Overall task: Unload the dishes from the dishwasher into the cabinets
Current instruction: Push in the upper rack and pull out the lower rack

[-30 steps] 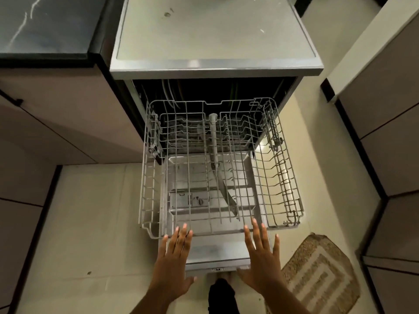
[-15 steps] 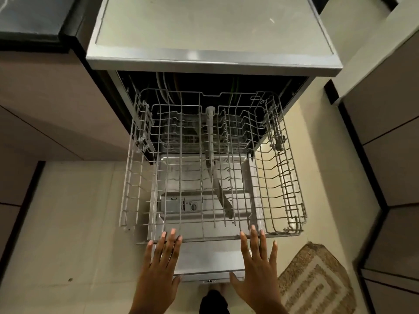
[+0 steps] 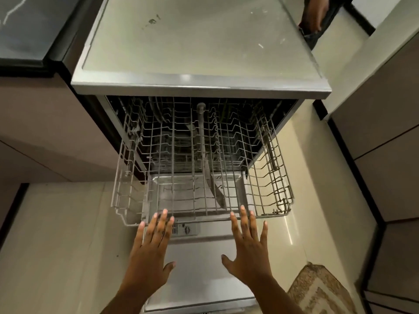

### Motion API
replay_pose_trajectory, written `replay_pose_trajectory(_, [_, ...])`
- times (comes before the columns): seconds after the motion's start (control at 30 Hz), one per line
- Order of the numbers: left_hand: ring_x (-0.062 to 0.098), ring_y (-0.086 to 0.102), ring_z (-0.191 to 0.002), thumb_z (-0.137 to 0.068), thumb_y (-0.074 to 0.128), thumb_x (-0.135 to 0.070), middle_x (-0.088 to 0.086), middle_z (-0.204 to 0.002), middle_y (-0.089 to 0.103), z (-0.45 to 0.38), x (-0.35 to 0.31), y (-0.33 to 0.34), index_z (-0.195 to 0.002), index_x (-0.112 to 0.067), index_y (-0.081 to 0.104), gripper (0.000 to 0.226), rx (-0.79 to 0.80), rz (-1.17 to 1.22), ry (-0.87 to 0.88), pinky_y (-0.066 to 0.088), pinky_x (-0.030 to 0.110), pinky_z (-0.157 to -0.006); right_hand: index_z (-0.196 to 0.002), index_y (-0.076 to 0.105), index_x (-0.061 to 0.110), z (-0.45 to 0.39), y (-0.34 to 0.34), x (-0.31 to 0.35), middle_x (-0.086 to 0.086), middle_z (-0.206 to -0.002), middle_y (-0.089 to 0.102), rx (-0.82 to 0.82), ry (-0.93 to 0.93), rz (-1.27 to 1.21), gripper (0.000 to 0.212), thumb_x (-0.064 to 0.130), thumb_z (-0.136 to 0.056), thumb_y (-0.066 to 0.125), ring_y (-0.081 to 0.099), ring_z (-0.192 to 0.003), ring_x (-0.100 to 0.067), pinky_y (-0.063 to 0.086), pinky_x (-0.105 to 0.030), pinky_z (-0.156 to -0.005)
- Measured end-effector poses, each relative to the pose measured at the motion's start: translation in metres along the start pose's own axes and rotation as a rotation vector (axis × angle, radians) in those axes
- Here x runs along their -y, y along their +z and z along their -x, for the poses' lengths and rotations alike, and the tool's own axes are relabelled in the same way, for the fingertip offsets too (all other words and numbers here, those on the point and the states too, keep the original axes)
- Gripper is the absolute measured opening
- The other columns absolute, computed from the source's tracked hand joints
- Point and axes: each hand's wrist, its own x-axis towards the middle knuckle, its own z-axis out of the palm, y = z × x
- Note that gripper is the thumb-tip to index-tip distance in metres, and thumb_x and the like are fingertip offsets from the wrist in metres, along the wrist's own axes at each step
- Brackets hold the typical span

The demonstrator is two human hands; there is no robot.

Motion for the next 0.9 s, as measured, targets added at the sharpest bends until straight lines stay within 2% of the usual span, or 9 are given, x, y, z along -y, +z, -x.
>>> replay_pose_trajectory(0.13, [0.038,0.009,-0.15,-0.059,0.076,-0.063,0.017,-0.164,0.003,-0.048,0.015,-0.013,-0.155,-0.007,0.013,0.128,-0.038,-0.051,-0.017,0.018,0.059,-0.116,-0.158,-0.012,0.029,-0.048,-0.017,-0.001,-0.009,-0.166,-0.014,0.008,-0.026,0.025,0.124,0.076,-0.065,0.057,-0.009,-0.153,-0.034,0.001,-0.065,-0.119])
replay_pose_trajectory(0.27, [0.035,-0.008,-0.15,-0.065,0.069,-0.068,0.014,-0.163,-0.014,-0.093,0.028,-0.022,-0.155,-0.014,-0.008,0.131,-0.025,-0.066,-0.037,0.003,0.055,-0.119,-0.151,-0.029,0.031,-0.097,-0.035,-0.004,-0.007,-0.163,-0.028,0.022,-0.024,0.071,0.128,0.076,-0.068,0.057,-0.023,-0.15,-0.033,-0.005,-0.065,-0.118])
replay_pose_trajectory(0.43, [0.032,-0.015,-0.15,-0.061,0.068,-0.072,0.01,-0.162,-0.022,-0.139,0.04,-0.032,-0.155,-0.014,-0.012,0.136,-0.024,-0.075,-0.046,-0.004,0.051,-0.119,-0.154,-0.025,0.03,-0.144,-0.052,-0.014,-0.005,-0.161,-0.033,0.014,-0.055,0.093,0.131,0.073,-0.067,0.063,-0.028,-0.148,-0.03,-0.006,-0.064,-0.118])
replay_pose_trajectory(0.57, [0.031,-0.024,-0.147,-0.069,0.063,-0.073,0.01,-0.155,-0.037,-0.18,0.047,-0.049,-0.15,-0.013,-0.025,0.134,-0.015,-0.103,-0.078,-0.009,0.051,-0.12,-0.151,-0.03,0.03,-0.189,-0.068,-0.014,-0.003,-0.158,-0.039,0.029,-0.065,0.116,0.13,0.074,-0.071,0.063,-0.033,-0.146,-0.028,-0.011,-0.062,-0.118])
replay_pose_trajectory(0.63, [0.031,-0.023,-0.148,-0.071,0.06,-0.074,0.01,-0.155,-0.037,-0.202,0.054,-0.058,-0.149,-0.012,-0.026,0.132,-0.016,-0.095,-0.092,-0.009,0.051,-0.12,-0.151,-0.03,0.031,-0.211,-0.075,-0.014,-0.003,-0.158,-0.038,0.03,-0.076,0.107,0.13,0.075,-0.07,0.062,-0.033,-0.146,-0.028,-0.009,-0.063,-0.118])
replay_pose_trajectory(0.77, [0.032,-0.012,-0.15,-0.066,0.059,-0.08,0.01,-0.16,-0.026,-0.241,0.067,-0.076,-0.154,-0.015,-0.016,0.132,-0.033,-0.083,-0.082,0.0,0.053,-0.121,-0.152,-0.028,0.032,-0.25,-0.09,-0.013,-0.003,-0.16,-0.035,0.02,-0.077,0.07,0.131,0.076,-0.069,0.063,-0.031,-0.147,-0.029,-0.005,-0.064,-0.118])
replay_pose_trajectory(0.9, [0.031,-0.014,-0.15,-0.064,0.064,-0.077,0.006,-0.159,-0.03,-0.26,0.074,-0.084,-0.153,-0.018,-0.017,0.134,-0.011,-0.018,-0.114,0.003,0.052,-0.121,-0.151,-0.029,0.032,-0.265,-0.089,-0.005,-0.003,-0.16,-0.034,-0.006,-0.088,0.032,0.133,0.073,-0.069,0.067,-0.032,-0.147,-0.029,-0.004,-0.064,-0.119])
